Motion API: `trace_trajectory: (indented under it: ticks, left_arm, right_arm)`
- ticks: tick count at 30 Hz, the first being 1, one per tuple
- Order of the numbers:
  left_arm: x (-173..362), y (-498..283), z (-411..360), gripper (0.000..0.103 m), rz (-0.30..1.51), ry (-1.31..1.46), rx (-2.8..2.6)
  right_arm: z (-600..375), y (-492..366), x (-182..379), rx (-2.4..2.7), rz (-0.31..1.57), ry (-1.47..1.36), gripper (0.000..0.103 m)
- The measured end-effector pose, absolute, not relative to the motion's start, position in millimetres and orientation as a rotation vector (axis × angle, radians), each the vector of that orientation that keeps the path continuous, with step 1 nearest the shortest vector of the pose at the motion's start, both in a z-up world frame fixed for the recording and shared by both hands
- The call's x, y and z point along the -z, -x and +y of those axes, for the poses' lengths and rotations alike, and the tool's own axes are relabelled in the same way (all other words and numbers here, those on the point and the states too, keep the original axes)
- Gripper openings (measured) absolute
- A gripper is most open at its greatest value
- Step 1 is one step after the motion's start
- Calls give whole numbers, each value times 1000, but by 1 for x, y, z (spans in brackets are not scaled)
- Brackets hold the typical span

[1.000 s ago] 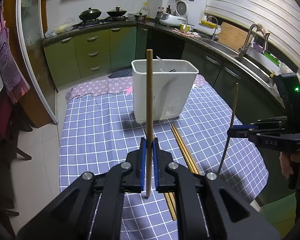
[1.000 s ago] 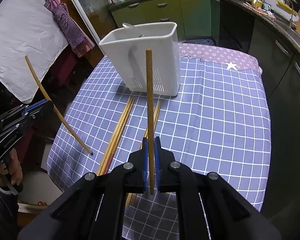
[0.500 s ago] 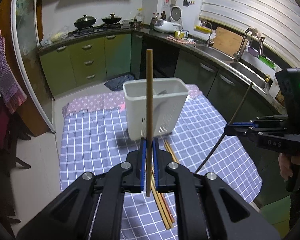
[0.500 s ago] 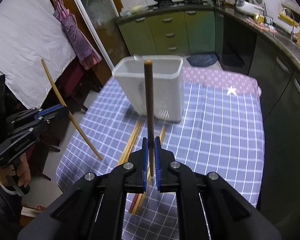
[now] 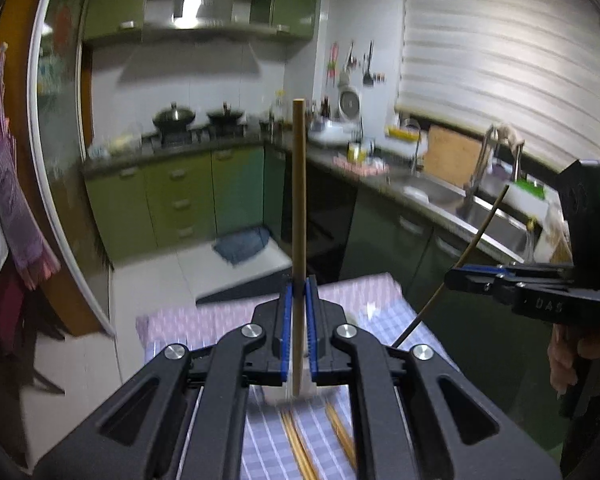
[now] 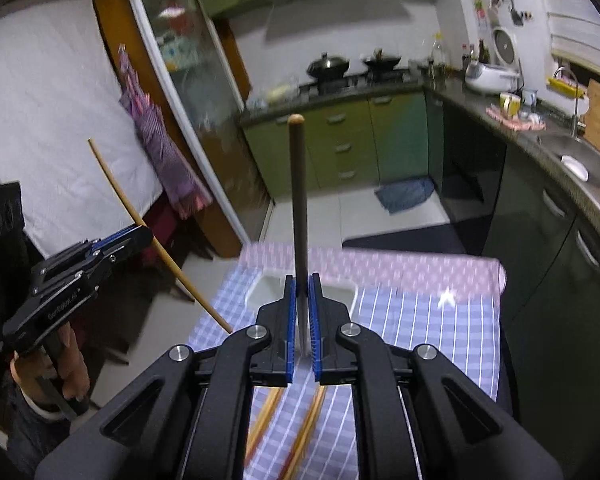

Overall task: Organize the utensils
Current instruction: 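Carry both chopsticks over the white holder while both grippers open to drop them in, then lower both grippers onto the remaining wooden chopsticks beside the holder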

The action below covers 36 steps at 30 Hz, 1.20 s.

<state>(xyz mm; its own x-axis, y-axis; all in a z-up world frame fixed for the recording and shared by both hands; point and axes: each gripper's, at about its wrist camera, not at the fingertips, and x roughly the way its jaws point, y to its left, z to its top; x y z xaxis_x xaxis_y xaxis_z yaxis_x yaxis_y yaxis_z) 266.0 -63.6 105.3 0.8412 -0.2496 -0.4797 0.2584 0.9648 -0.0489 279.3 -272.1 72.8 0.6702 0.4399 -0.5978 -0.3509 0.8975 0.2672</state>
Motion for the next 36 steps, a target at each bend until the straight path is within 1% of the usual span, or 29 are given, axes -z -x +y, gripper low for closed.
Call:
trace_trajectory:
  ticks: [3,5,12,19,21,23,26,27,28,29,31,32,34,36]
  left_arm:
    - [-107,-287,-69,7,464,-21,247]
    - [-97,-303,-74,7,473,-28,230]
    - [-44,-343,-77,7,551,-30,196]
    - [9,-341,-77,7,657,-42,199]
    - [17,-337,-76,10,679,-42,204]
    - [20,-334,-75,23,691,-42,202]
    - [13,-326,-71,24,696,-25,204]
    - [8,-322,-69,24,692,-24,201]
    - [5,-319,-69,27,688,-26,197]
    - [0,-312,-68,33,690,-27,193]
    - [-1,-301,-64,38,722,-21,189]
    - [0,-297,-63,39,744,-19,191]
    - [14,-286,-59,39,836,-7,200]
    - [30,-280,-56,39,919,4,209]
  right_arm:
    - [-269,-302,-79,-419,691,-134,7]
    - [-263,-316,-72,-400,711,-120,7]
    - [-242,-356,-11,-368,819,-81,7]
    - [-225,-356,33,-365,896,-29,8]
    - [-224,-354,37,-368,905,-25,9]
    - [-225,-350,35,-367,898,-21,11]
    - [-229,-339,20,-374,869,-30,12]
    - [-231,-333,13,-376,854,-35,16]
    - [-233,-326,5,-379,839,-38,18]
    - [-237,-317,-4,-384,818,-40,20]
    - [-246,-299,-18,-383,787,-43,20]
    - [-251,-292,-22,-385,779,-44,21]
    - [-261,-270,-26,-395,775,-35,29]
    - [-268,-254,-17,-399,799,-13,35]
